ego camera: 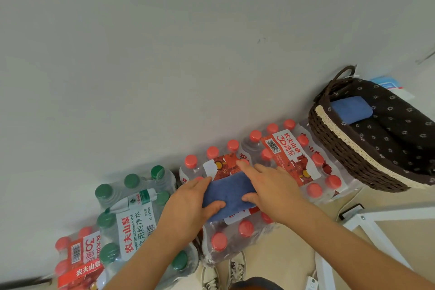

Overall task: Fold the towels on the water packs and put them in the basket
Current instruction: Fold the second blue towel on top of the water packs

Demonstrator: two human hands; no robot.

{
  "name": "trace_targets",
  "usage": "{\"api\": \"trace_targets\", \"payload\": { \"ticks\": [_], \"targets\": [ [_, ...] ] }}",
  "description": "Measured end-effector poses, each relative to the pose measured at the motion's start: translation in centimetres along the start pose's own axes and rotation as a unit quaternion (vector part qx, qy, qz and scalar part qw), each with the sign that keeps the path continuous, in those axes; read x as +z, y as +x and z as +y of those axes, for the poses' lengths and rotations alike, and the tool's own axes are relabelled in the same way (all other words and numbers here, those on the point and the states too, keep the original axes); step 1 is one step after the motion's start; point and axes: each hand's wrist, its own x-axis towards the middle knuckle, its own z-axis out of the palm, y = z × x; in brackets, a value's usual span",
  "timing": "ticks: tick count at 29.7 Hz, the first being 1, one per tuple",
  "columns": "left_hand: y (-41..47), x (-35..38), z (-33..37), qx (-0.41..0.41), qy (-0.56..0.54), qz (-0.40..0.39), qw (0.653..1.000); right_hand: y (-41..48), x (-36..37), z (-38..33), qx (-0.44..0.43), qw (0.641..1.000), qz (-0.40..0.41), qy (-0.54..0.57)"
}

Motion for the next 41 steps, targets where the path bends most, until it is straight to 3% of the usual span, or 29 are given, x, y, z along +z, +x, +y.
{"api": "trace_targets", "payload": {
  "ticks": [8, 13, 17, 22, 25, 29, 33, 37, 41],
  "targets": [
    [0.3, -0.5, -0.1, -0.078, 0.009, -0.076, 0.994, 0.6, -0.4, -0.8, 0.01, 0.998, -0.036, -0.058],
    [-0.1, 0.4, 0.6, -0.081, 0.034, -0.032, 0.996, -0.6, 0.0, -1.0, 0.031, 0.996, -0.007, -0.083],
    [-0.2, -0.6, 2.1, -0.086, -0.024, -0.032, 0.995, -1.7, -0.9, -1.1, 0.018, 0.996, 0.01, -0.088],
    [0.9, -5.2, 6.0, 0.001, -0.056, 0.008, 0.998, -2.6, -4.9, -1.3, -0.074, 0.988, 0.034, 0.133],
    [2.3, -7.4, 8.9, 0.036, -0.096, -0.017, 0.995, -2.7, -8.3, -0.5, -0.128, 0.968, 0.041, 0.214],
    [4.1, -8.7, 13.1, 0.066, -0.159, -0.049, 0.984, -3.6, -11.7, 3.2, -0.129, 0.95, 0.009, 0.283],
    [5.9, -8.0, 19.0, 0.105, -0.179, -0.023, 0.978, -5.4, -14.6, 8.9, -0.132, 0.94, 0.01, 0.315],
    [9.6, -5.2, 25.1, 0.116, -0.278, 0.001, 0.953, -7.2, -17.2, 16.5, -0.132, 0.949, 0.009, 0.287],
    [14.4, -1.2, 30.0, 0.097, -0.377, 0.001, 0.921, -8.5, -18.6, 23.6, -0.112, 0.939, 0.084, 0.316]
  ]
}}
